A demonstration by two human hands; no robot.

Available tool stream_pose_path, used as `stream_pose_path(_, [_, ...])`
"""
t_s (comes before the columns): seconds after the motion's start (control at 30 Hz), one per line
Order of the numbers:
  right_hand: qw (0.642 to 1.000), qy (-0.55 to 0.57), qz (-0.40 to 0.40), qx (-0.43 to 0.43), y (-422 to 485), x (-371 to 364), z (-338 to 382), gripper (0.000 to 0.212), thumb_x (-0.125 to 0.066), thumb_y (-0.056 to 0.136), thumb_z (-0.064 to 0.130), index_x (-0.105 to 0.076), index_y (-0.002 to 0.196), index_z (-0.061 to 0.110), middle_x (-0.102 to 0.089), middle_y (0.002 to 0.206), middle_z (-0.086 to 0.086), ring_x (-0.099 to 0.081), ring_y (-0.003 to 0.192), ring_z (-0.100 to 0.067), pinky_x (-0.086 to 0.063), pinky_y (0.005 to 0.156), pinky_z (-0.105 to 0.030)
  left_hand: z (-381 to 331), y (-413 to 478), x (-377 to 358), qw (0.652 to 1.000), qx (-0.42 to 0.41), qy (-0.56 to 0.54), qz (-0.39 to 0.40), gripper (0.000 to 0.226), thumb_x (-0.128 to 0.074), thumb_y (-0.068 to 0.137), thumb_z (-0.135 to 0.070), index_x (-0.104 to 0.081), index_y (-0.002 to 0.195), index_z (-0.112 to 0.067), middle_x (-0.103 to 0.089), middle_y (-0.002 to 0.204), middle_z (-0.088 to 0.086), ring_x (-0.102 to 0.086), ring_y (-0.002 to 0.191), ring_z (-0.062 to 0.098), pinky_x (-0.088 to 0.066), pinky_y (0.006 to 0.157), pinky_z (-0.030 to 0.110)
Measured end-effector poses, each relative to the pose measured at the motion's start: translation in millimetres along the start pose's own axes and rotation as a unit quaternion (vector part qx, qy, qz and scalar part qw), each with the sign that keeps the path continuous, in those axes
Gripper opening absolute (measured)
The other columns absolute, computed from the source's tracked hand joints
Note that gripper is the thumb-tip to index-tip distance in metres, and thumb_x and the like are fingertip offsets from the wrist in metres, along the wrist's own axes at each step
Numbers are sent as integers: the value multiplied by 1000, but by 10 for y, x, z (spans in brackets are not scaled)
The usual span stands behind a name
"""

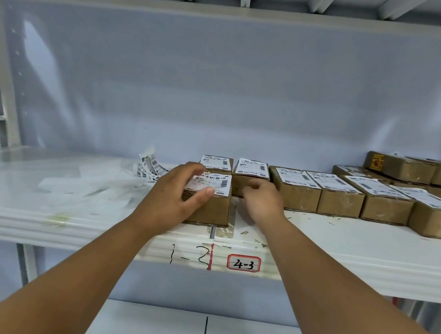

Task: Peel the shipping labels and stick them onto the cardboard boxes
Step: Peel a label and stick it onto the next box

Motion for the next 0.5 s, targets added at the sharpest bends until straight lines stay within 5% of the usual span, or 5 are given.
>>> stream_pose_path(0.13, [1000, -17, -8, -4, 9, 9, -9, 32, -50, 93, 19, -59, 124, 16, -64, 118, -3, -58, 100, -19, -38, 78, -21, 31, 7, 18, 999, 26, -45, -2, 64, -41, 74, -61, -45, 127, -24, -53, 129, -9, -43, 114, -2, -32, 88, 18])
stream_pose_path(0.23, [996, -2, -91, -3, 6, 198, -15, 22, -46, 93, 17, -64, 105, 17, -67, 104, -6, -59, 89, -22, -44, 71, -26, 73, 15, -41, 999, 31, -34, 15, 70, -47, 71, -65, -44, 128, -26, -52, 130, -8, -45, 117, 2, -33, 90, 19])
stream_pose_path(0.33, [985, -11, -168, -19, -25, 377, -78, 20, -43, 91, 19, -62, 97, 19, -66, 100, -6, -56, 104, -28, -49, 76, -33, 111, 16, -78, 999, 31, -4, 23, 67, -64, 72, -59, -44, 128, -29, -50, 125, -11, -45, 115, 2, -34, 90, 20])
stream_pose_path(0.5, [992, 3, -122, -38, -52, 348, -112, 17, -45, 89, 15, -60, 91, 21, -63, 99, -2, -58, 101, -26, -44, 73, -28, 32, 0, -27, 999, -7, 42, -6, 56, -63, 80, -52, -47, 126, -24, -50, 123, -9, -43, 111, 3, -34, 88, 20])
Point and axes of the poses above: each hand's wrist, its own y-axis towards the middle knuckle, its own x-axis out of the back of the hand, z = x × y, the point moved 9 cm from there along y, towards the middle knuckle
